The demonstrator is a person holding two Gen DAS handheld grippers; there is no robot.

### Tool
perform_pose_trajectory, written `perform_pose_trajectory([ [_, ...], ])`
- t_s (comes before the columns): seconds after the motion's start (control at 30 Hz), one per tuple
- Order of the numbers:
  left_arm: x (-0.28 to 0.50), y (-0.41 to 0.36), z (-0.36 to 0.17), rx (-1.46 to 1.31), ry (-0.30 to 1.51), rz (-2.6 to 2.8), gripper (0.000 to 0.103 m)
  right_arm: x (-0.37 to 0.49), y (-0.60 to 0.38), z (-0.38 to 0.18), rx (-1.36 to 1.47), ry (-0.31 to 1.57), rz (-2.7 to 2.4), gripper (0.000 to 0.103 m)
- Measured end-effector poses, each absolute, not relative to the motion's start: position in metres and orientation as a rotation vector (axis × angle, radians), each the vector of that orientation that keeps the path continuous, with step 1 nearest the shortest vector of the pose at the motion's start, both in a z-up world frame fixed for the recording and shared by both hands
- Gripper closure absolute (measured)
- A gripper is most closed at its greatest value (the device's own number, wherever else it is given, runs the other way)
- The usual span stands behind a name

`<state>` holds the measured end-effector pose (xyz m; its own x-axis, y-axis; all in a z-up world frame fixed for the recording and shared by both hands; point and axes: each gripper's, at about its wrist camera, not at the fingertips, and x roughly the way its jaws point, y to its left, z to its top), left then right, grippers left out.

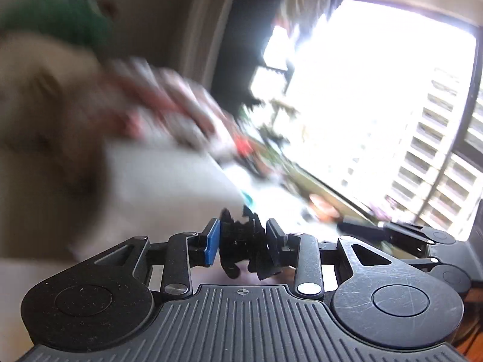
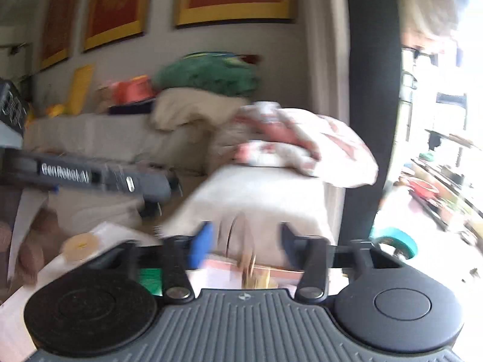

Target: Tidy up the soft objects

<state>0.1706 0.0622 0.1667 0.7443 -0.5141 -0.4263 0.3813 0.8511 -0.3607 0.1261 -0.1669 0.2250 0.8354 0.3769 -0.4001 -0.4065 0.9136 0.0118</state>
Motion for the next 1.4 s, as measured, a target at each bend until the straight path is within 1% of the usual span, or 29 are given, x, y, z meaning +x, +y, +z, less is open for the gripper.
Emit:
perform_pose_trajectory([
  [0.07, 0.185, 0.037, 0.148, -0.220, 0.628, -0.476, 0.066, 0.119, -0.183, 0.213, -0.079, 0.399, 0.377, 0.040],
  [0.2, 0.183, 0.022, 0.123, -0.196, 0.653, -0.466, 0.066, 0.090, -0.204, 0.177, -0.114, 0.465, 0.416, 0.040],
  [0.33, 0.151, 0.033, 0.118, -0.195, 0.627, -0.457, 0.066, 0.054, -0.199, 0.134, -0.154, 0.575, 0.465, 0.040],
  [0.4, 0.127, 0.037, 0.111, -0.166, 0.619, -0.440, 0.066, 0.043, -0.185, 0.111, -0.148, 0.642, 0.506, 0.040],
  [0.47, 0.099, 0.045, 0.104, -0.140, 0.616, -0.413, 0.066, 0.038, -0.164, 0.097, -0.169, 0.668, 0.516, 0.040],
  [0.63, 0.049, 0.065, 0.080, -0.117, 0.634, -0.316, 0.066, 0.061, -0.130, 0.095, -0.127, 0.658, 0.496, 0.040],
  [0.8, 0.016, 0.070, 0.046, -0.036, 0.708, -0.203, 0.066, 0.068, -0.117, 0.095, -0.104, 0.651, 0.489, 0.040],
  [0.87, 0.008, 0.067, 0.033, -0.002, 0.736, -0.166, 0.066, 0.060, -0.120, 0.091, -0.096, 0.690, 0.462, 0.038],
  [0.93, 0.008, 0.064, 0.023, -0.018, 0.782, -0.166, 0.066, 0.052, -0.122, 0.082, -0.105, 0.741, 0.405, 0.033],
  [1.0, 0.004, 0.057, 0.019, -0.024, 0.763, -0.169, 0.055, 0.046, -0.126, 0.073, -0.126, 0.792, 0.351, 0.032],
  [1.03, 0.001, 0.051, 0.018, -0.008, 0.755, -0.162, 0.051, 0.042, -0.129, 0.068, -0.134, 0.813, 0.330, 0.029],
  [1.07, 0.001, 0.045, 0.019, 0.013, 0.752, -0.155, 0.043, 0.036, -0.136, 0.065, -0.123, 0.813, 0.311, 0.024],
  [1.1, 0.000, 0.039, 0.017, 0.033, 0.748, -0.150, 0.034, 0.033, -0.143, 0.063, -0.106, 0.815, 0.280, 0.013],
  [1.13, -0.002, 0.034, 0.016, 0.044, 0.742, -0.148, 0.029, 0.033, -0.149, 0.060, -0.083, 0.828, 0.248, 0.004],
  [1.17, 0.000, 0.032, 0.014, 0.038, 0.733, -0.140, 0.023, 0.034, -0.155, 0.058, -0.057, 0.839, 0.229, 0.002],
  [1.2, -0.002, 0.030, 0.013, 0.024, 0.722, -0.126, 0.021, 0.032, -0.159, 0.057, -0.052, 0.838, 0.207, 0.000],
  [1.4, 0.000, 0.020, 0.009, -0.012, 0.693, -0.035, 0.021, 0.033, -0.164, 0.058, -0.048, 0.840, 0.172, 0.000],
])
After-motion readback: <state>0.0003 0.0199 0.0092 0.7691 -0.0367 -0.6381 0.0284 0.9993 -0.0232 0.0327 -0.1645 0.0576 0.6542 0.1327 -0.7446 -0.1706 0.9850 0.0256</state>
